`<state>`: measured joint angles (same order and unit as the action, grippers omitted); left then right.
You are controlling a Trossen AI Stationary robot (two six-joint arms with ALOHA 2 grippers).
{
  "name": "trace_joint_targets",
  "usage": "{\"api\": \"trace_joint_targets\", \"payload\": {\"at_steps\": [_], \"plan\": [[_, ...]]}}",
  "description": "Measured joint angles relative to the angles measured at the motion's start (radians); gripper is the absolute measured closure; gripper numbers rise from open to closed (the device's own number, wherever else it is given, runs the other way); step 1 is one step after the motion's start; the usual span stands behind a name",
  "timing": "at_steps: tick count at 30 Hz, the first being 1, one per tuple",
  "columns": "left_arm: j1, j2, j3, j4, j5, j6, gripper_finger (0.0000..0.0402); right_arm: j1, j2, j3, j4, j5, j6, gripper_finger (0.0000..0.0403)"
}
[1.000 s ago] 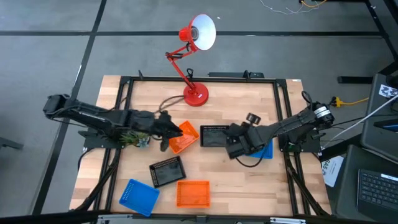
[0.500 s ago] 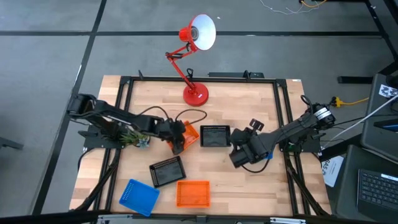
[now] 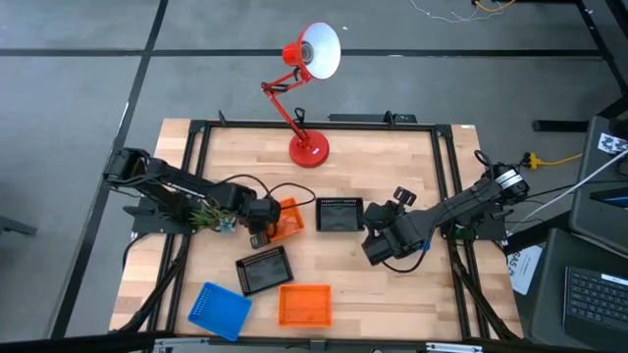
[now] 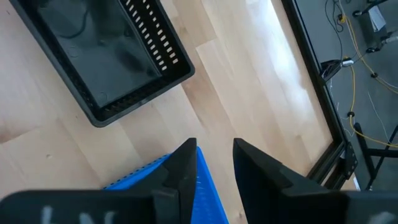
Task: Stack baskets by color
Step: Adjust the stacked orange and black bins
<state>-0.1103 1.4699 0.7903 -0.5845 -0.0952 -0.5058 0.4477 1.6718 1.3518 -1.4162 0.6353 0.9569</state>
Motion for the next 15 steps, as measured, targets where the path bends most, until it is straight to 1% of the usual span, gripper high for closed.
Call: {"api": "trace_joint_targets", "payload": {"at_steps": [4,6,11,15], "plan": [[0.023,-0.005,0.0,0.0,-0.089,0.055,0.0328,0.0,0.0,0.0,0.0,0.0,0.0,0.0299],[0.038,-0.004,0.013,-0.002,-0.114,0.081,0.0328,0.0,0.0,0.0,0.001,0.0,0.0,0.0299],[0.057,-0.004,0.07,0.057,-0.098,0.143,0.0328,0.0,0.0,0.0,0.001,0.001,0.003,0.0299],[0.048,-0.004,0.101,0.091,-0.096,0.153,0.0328,0.0,0.0,0.0,0.002,0.002,0.003,0.0299]]}}
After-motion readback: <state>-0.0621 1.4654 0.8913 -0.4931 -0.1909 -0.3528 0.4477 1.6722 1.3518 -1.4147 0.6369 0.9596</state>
